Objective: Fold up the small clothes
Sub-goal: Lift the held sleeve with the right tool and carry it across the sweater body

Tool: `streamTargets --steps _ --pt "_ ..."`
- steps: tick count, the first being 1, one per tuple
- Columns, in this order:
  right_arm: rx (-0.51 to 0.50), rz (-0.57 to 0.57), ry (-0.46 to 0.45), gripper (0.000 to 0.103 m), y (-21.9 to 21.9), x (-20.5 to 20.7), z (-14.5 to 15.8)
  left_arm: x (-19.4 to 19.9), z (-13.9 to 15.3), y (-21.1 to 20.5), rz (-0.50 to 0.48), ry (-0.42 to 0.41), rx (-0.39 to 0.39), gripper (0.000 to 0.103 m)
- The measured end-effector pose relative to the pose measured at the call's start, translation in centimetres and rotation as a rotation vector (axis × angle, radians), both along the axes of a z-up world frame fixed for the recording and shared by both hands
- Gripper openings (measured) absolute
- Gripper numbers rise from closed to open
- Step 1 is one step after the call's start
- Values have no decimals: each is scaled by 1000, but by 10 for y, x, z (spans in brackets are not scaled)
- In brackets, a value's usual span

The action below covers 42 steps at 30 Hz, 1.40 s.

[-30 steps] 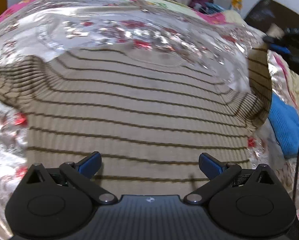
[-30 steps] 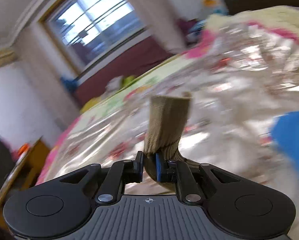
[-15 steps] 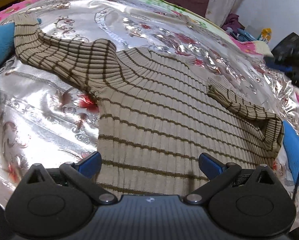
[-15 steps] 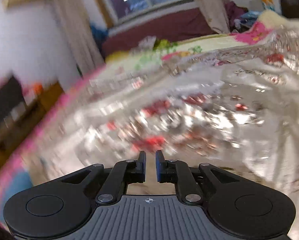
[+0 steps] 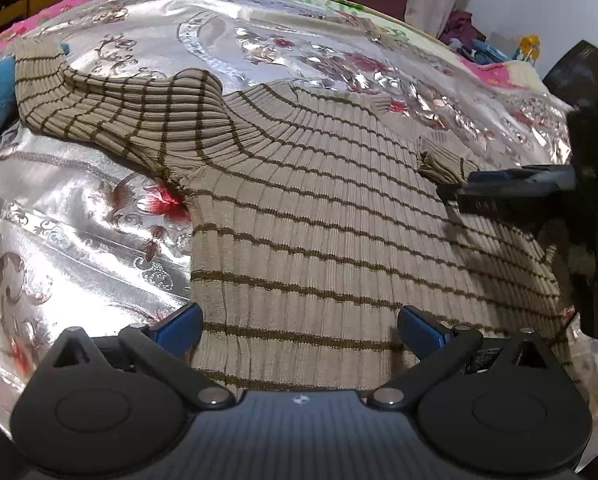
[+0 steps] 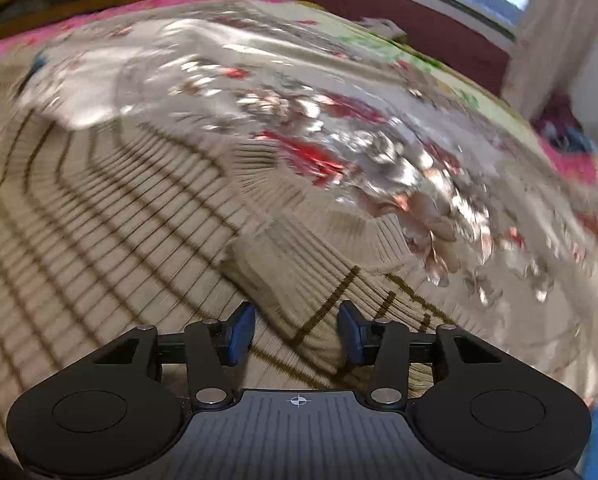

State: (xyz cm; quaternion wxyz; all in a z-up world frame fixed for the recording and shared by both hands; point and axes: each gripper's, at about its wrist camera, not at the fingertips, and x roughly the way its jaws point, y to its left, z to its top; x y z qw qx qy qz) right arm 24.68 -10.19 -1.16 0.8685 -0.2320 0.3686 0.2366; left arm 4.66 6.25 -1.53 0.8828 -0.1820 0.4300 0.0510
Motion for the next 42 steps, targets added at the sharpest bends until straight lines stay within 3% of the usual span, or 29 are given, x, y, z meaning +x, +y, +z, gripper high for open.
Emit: streamTargets --steps 1,3,9,15,19,23,28,32,38,42 --pt "30 -34 14 14 -3 5 2 0 0 -1 0 1 3 103" --pt "101 -99 43 6 -16 10 13 0 0 -1 2 2 7 103" --pt "329 -322 -9 5 -90 14 76 0 1 -3 -6 -3 8 103" --pt "594 -563 -156 5 -190 -8 154 -3 3 -2 -6 -15 -14 103" --pt "664 -691 -245 5 -240 -34 176 -5 5 -7 -19 -20 -5 103" --pt "685 -831 -282 5 -286 -55 172 -6 6 -18 -50 -23 23 103" --pt "732 -1006 -285 5 -335 -91 145 -5 7 -27 -75 -14 61 103" --pt "754 -1076 -268 5 -361 -117 124 6 19 -43 -131 -49 95 103" --pt "898 -1097 -268 5 -394 -145 111 63 52 -108 -323 -158 194 103" --pt "967 -1085 -268 5 -407 -157 109 118 51 -168 -434 -193 260 103"
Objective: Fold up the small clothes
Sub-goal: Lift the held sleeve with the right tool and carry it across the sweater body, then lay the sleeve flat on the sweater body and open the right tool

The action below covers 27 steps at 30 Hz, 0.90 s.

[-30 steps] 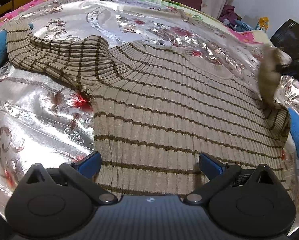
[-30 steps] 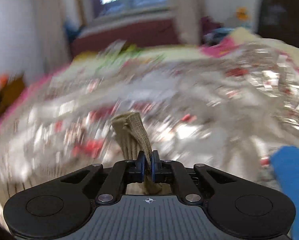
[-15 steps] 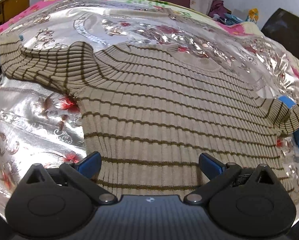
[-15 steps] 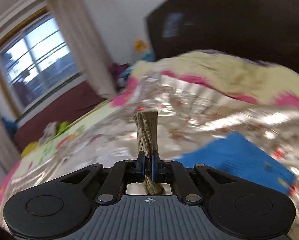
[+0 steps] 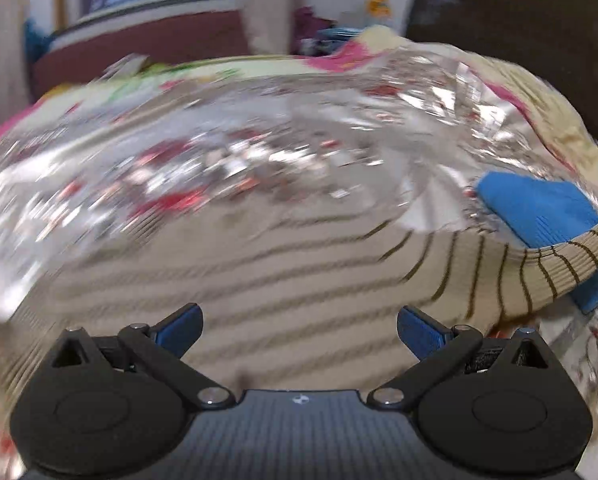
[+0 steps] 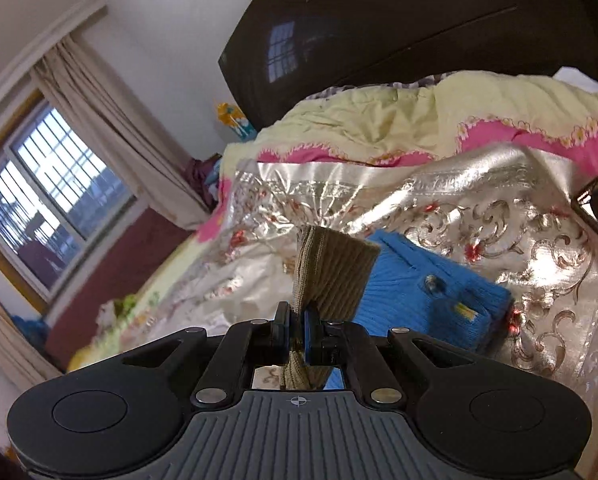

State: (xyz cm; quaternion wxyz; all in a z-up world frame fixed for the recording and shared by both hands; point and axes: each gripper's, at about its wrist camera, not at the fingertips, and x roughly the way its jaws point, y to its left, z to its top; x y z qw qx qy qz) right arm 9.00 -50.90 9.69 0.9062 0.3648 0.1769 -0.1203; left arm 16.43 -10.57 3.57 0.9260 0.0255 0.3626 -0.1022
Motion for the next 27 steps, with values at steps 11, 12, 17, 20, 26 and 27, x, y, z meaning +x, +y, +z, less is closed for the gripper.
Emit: streamTargets --steps 11,12,17,20,26,27 --pt "35 91 -40 5 -1 -15 10 87 -58 -119 -68 95 169 103" --pt "38 98 -44 5 0 -14 10 87 -59 -119 -62 89 162 103" --pt "49 150 -94 5 18 -9 26 100 -53 -114 -29 97 146 103" --pt "21 211 -110 5 40 -2 40 99 -42 -100 -12 94 96 103" --pt "-9 390 -98 5 109 27 45 71 -24 -25 62 78 13 103" --pt "-8 423 -90 5 124 33 43 64 -23 -5 85 90 -9 103"
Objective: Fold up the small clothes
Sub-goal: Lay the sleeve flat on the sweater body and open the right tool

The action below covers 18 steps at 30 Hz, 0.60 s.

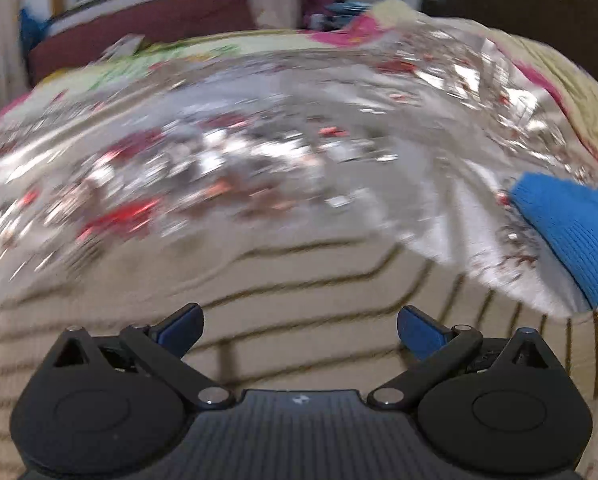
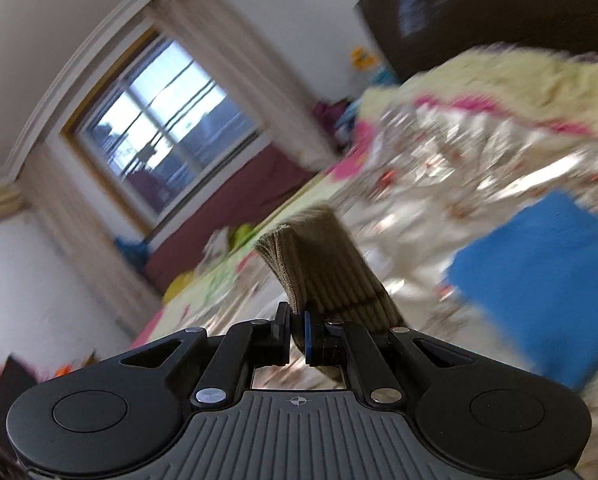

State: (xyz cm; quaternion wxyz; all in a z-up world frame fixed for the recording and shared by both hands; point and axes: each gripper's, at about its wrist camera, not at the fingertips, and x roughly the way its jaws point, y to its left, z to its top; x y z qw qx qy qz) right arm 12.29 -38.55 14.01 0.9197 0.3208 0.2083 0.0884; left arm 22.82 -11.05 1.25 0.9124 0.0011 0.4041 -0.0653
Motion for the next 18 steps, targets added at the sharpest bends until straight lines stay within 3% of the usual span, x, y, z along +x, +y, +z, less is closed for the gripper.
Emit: streamTargets --steps 6,10,15,18 --pt "-54 211 52 5 103 38 -19 -60 -3 116 198 45 -113 103" --pt "-153 338 95 5 182 62 -43 -106 -13 174 342 72 -185 103" --pt "-294 462 144 5 266 75 -81 -144 -14 198 354 28 -177 103" --pt "-372 522 157 5 299 70 -97 -153 -12 208 351 10 -216 103"
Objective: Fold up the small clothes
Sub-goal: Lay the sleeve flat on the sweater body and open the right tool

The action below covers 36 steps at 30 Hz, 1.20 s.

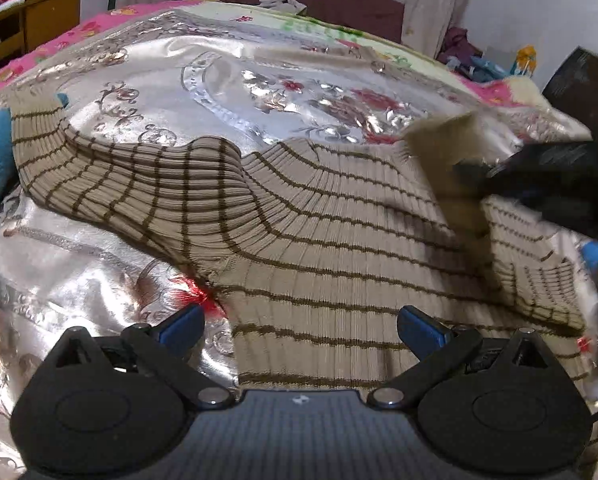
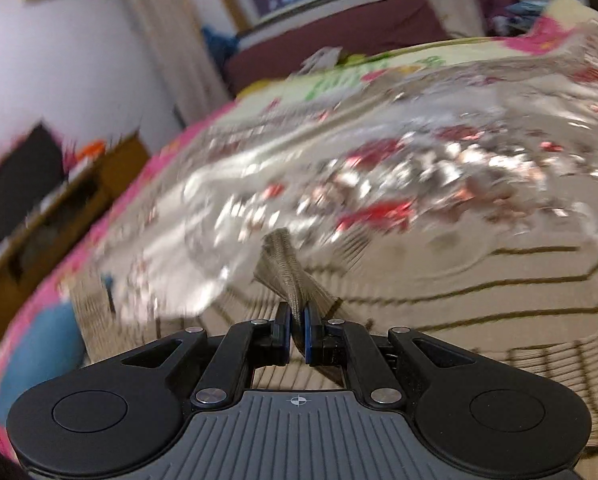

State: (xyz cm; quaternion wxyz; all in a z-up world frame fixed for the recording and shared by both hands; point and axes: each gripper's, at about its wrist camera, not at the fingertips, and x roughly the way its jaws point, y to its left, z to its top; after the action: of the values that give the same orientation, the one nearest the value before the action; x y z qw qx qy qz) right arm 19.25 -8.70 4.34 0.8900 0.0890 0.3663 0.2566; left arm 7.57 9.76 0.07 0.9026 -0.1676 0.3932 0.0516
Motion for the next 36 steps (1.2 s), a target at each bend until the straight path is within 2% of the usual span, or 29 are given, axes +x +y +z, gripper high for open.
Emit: streamTargets --steps 4,10,14,18,21,24,27,30,34,36 --pt "-94 88 -12 6 21 -13 -14 -10 4 15 35 -35 -26 103" --pt "-145 196 -3 7 44 -18 -28 -18 4 22 57 -33 -30 103" --pt "-132 266 40 14 53 -19 -39 -20 6 21 64 -39 -19 103" --pt "-63 251 72 17 37 -17 -40 -22 9 18 62 -48 4 103" --pt "15 217 88 18 13 -16 -30 -22 13 18 75 -60 16 103" --pt "62 169 48 20 -19 -18 -10 -15 19 13 58 -75 36 103" --pt "38 87 1 23 -56 -17 4 1 25 2 11 -93 63 103" --pt "-17 -50 -14 24 -98 -11 8 24 26 -11 -32 -109 71 103" --pt "-69 -266 13 25 -158 1 -1 55 19 -25 -61 -108 94 103" --pt "-70 -326 35 25 -176 7 -10 65 9 -28 -54 -77 106 103"
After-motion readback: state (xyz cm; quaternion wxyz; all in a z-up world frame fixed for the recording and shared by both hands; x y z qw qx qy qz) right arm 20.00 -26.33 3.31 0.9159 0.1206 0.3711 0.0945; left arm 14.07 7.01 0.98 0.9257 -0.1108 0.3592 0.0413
